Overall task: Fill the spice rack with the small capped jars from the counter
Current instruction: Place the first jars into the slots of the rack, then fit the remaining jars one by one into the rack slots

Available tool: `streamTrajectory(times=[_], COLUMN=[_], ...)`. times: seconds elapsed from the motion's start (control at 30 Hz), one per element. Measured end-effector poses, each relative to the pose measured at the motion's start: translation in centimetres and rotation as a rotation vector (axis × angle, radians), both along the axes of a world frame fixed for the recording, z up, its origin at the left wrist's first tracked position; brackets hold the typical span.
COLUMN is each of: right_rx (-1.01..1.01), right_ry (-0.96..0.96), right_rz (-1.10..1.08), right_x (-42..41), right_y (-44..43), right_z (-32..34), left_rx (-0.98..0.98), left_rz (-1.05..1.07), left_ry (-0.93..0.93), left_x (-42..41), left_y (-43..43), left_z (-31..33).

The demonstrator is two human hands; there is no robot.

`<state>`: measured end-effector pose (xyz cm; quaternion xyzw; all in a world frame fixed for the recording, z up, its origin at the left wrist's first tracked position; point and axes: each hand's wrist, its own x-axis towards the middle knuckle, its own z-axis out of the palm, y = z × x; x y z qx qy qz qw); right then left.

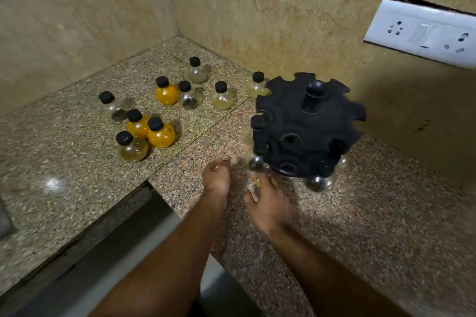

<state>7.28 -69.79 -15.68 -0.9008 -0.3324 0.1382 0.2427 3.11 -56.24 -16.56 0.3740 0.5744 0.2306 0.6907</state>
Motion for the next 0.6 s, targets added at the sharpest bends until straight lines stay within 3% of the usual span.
streamTrajectory(times=[0.23,0.47,0.6], right_rx=[-0.132,-0.233,-0.387], right_ry=[0.045,0.016,0.060], right_rz=[0.132,0.162,0.138], right_x=[-2.6,-5.6,-7.0], right_y=[7.5,16.7,19.2], right_z=[-0.9,-3.2,-4.4], left_rx=[0.226,0.539,0.641], left_rz=[0.093,-0.082,-0.170], left_ry=[0.170,0.355,0.397], left_x=[-4.3,-8.5,-9.3], left_y=[5.7,12.8,15.5], left_z=[-0.2,0.4,0.8])
